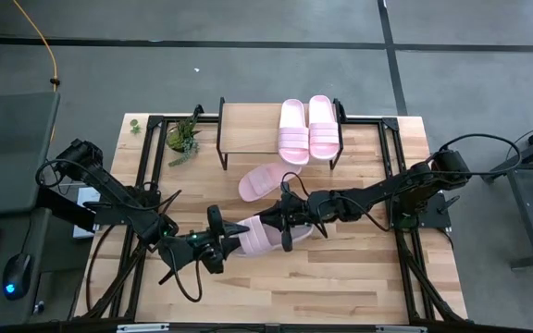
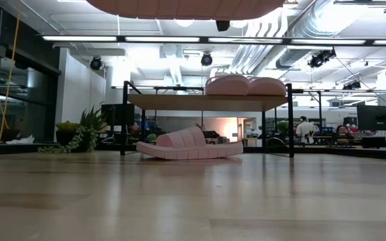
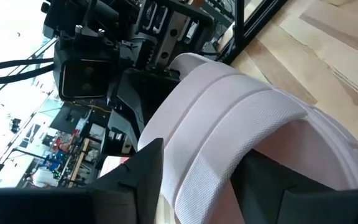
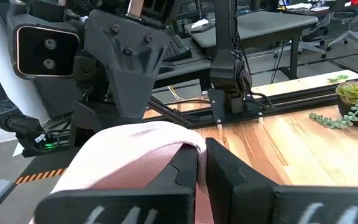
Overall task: Pick and place slides into the shelf
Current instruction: Put the pink slide on the shelf
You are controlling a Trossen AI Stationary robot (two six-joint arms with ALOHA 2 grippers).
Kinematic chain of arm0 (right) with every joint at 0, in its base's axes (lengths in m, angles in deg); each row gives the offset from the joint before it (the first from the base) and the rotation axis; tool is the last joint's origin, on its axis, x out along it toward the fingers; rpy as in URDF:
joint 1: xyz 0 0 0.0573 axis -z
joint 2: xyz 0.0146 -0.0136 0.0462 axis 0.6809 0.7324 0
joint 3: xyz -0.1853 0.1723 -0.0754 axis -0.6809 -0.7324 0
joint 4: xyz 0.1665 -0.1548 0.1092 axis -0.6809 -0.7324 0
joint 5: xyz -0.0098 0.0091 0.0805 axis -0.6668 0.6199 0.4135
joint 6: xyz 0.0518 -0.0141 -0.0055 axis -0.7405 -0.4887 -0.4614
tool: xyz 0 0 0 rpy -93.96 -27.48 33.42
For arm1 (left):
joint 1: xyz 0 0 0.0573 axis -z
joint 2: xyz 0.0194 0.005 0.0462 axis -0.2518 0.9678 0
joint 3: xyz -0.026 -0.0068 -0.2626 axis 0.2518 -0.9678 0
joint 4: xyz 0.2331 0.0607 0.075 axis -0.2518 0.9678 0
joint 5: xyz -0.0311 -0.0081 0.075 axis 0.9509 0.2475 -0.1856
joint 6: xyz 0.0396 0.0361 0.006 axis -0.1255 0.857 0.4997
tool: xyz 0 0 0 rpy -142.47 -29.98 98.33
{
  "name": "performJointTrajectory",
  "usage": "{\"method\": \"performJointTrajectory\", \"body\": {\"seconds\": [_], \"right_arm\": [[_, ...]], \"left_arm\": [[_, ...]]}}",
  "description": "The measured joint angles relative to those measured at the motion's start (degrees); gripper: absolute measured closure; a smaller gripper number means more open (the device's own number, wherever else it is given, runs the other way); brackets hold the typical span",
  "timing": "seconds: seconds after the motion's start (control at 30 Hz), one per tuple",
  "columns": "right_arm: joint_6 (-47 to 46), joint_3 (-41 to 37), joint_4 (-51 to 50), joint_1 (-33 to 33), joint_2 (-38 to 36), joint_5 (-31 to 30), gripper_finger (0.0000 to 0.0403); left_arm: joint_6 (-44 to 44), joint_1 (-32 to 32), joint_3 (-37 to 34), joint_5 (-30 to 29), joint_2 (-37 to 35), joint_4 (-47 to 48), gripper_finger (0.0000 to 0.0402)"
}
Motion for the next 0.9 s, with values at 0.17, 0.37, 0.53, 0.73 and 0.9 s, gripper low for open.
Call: {"method": "performJointTrajectory", "body": {"seconds": [0.17, 0.37, 0.53, 0.73, 0.9], "right_arm": [[0.0, 0.0, 0.0, 0.0, 0.0, -0.1, 0.0402], [0.0, 0.0, -0.3, 0.0, 0.0, 0.0, 0.0402], [0.5, 0.0, -0.1, 0.0, 0.0, -0.1, 0.0402], [2.3, 0.0, -0.1, 0.0, 0.0, -0.2, 0.0402], [2.4, 0.0, -1.3, 0.0, 0.0, -1.3, 0.0384]], "left_arm": [[0.0, 0.0, 0.0, 0.8, 0.0, 0.2, 0.0309], [-0.1, 0.0, 0.0, 1.8, 0.0, 0.4, 0.0393], [-0.2, 0.0, 0.0, 1.5, 0.0, 0.5, 0.0378], [-0.9, 0.1, 0.0, 1.4, 0.0, 0.6, 0.0392], [-1.9, 0.0, 0.0, -0.4, 0.0, 1.9, 0.0393]]}}
